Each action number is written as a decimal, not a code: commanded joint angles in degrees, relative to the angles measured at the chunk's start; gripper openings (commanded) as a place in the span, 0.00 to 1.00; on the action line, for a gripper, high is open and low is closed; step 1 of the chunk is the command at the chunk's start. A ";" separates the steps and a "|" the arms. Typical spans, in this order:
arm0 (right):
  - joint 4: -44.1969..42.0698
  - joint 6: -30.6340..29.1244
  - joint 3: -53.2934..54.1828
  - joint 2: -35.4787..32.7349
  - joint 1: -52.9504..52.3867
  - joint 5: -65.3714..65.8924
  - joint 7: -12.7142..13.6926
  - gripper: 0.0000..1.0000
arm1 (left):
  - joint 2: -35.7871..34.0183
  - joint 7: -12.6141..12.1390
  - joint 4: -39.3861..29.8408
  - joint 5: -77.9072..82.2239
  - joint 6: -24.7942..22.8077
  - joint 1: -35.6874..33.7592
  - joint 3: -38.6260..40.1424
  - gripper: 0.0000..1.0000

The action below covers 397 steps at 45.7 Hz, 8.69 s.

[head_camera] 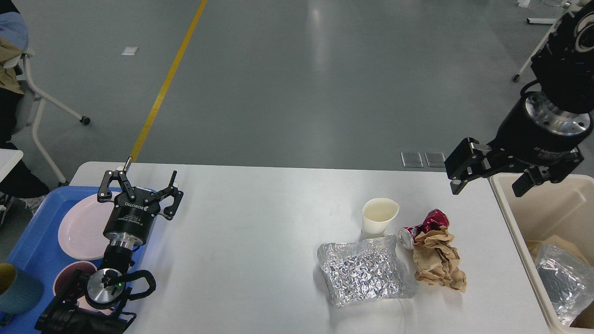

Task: Tidy desktop
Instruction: 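Move the right gripper over the white paper cup, then grasp the paper cup with the right gripper, then carry the paper cup to the white bin and release it, then bring the right gripper back over the table toward the foil, then lower the right gripper onto the crumpled foil and grasp it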

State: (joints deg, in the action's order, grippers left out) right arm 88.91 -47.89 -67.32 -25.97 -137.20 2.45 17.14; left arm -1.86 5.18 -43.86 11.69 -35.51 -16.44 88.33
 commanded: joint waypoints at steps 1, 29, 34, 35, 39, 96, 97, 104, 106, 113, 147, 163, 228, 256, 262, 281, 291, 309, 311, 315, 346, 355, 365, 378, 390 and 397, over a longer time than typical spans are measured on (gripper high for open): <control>3.11 0.43 -0.44 0.31 -1.23 -2.27 0.00 1.00 | 0.02 0.00 0.00 0.00 0.01 0.00 0.00 0.96; -0.84 9.40 0.70 4.97 7.47 -7.02 -0.09 1.00 | 0.02 0.00 0.00 0.00 0.01 0.00 0.00 0.96; -5.22 12.38 3.07 6.20 12.30 -9.56 0.00 0.98 | 0.02 0.00 0.00 0.00 0.01 0.00 0.00 0.96; -6.45 13.00 3.33 6.37 13.61 -10.00 0.00 0.98 | 0.02 0.00 0.00 0.00 0.01 0.00 0.00 0.96; -12.07 14.41 3.69 8.30 19.41 -11.67 -0.09 0.98 | 0.02 0.00 0.00 0.00 0.01 0.00 0.00 0.96; -50.59 28.47 14.94 22.46 62.49 -20.29 -0.09 0.05 | 0.02 0.00 0.00 0.00 0.01 -0.09 0.00 0.96; -50.59 28.73 14.94 22.46 62.49 -20.29 -0.17 0.01 | 0.02 0.00 0.00 0.00 0.01 0.00 0.00 0.96; -47.78 31.90 15.29 22.46 61.97 -20.38 -0.09 0.00 | 0.02 0.00 0.00 0.00 0.01 0.00 0.00 0.96; -45.85 32.33 15.29 22.46 61.61 -20.38 -0.09 0.00 | 0.02 0.00 0.00 0.00 0.01 0.00 0.00 0.96; -41.19 34.88 15.29 21.76 59.07 -20.38 -0.09 0.00 | 0.02 0.00 0.00 0.00 0.01 0.00 0.00 0.96; -4.55 7.23 -9.66 10.17 4.44 -20.64 -0.96 0.00 | 0.01 0.00 0.00 0.00 0.01 0.00 0.00 0.96; -0.22 -2.65 -21.70 9.45 -9.05 -19.24 -6.23 0.00 | 0.01 0.00 0.00 0.00 0.01 -0.09 0.00 0.96; -83.87 38.75 23.01 -3.75 103.70 -9.92 -12.74 0.00 | 0.02 0.09 0.00 0.00 0.01 0.00 0.00 0.96; -89.79 46.57 25.31 4.44 109.25 -9.92 -11.07 0.78 | 0.02 0.00 0.00 0.00 0.01 0.00 0.00 0.96; -89.70 47.81 25.40 4.53 109.08 -9.92 -11.07 1.00 | 0.02 0.09 0.00 0.00 0.01 0.00 0.00 0.96; -73.54 36.48 24.70 -5.84 92.13 -7.38 -10.72 1.00 | 0.02 0.00 0.00 0.00 0.01 0.00 0.00 0.96; -56.84 20.75 17.58 -6.90 67.62 8.09 -9.23 1.00 | 0.02 0.00 0.00 0.00 0.01 -0.09 0.00 0.96; -29.59 -2.55 1.76 4.79 26.92 8.28 -8.96 1.00 | 0.02 0.00 0.00 0.00 0.01 0.00 0.00 0.96; -26.61 -3.34 1.76 4.79 23.23 8.10 -8.70 1.00 | 0.02 0.00 0.00 0.00 0.01 0.00 0.00 0.96; -21.07 -3.96 1.14 4.53 16.98 7.22 -8.09 1.00 | 0.02 0.00 0.00 0.00 0.01 0.00 0.00 0.96; 1.53 -0.98 2.98 5.58 0.09 -6.93 -0.09 0.98 | 0.01 0.09 0.00 0.00 0.01 0.00 0.00 0.96; 1.27 5.26 6.93 10.59 5.35 -8.86 -0.09 0.98 | 0.02 0.09 0.00 0.00 0.01 0.09 0.00 0.96; -0.75 17.47 12.04 19.55 15.28 -10.53 0.00 0.98 | 0.02 0.09 0.00 0.00 0.01 0.09 0.00 0.96; -7.95 32.41 16.87 28.52 30.84 -14.58 1.23 0.98 | 0.02 0.09 0.00 0.00 0.01 0.09 0.00 0.96; -18.40 37.87 18.28 34.49 43.32 -9.84 1.15 0.98 | 0.02 0.00 0.00 0.00 0.01 0.00 0.00 0.96; -23.51 37.96 18.28 37.75 49.92 -7.37 1.15 0.98 | 0.02 0.00 0.00 0.00 0.01 0.00 0.00 0.96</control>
State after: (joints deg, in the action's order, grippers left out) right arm 69.14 -10.05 -49.08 9.61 -91.90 -6.94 18.29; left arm -1.85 5.19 -43.86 11.68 -35.51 -16.44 88.33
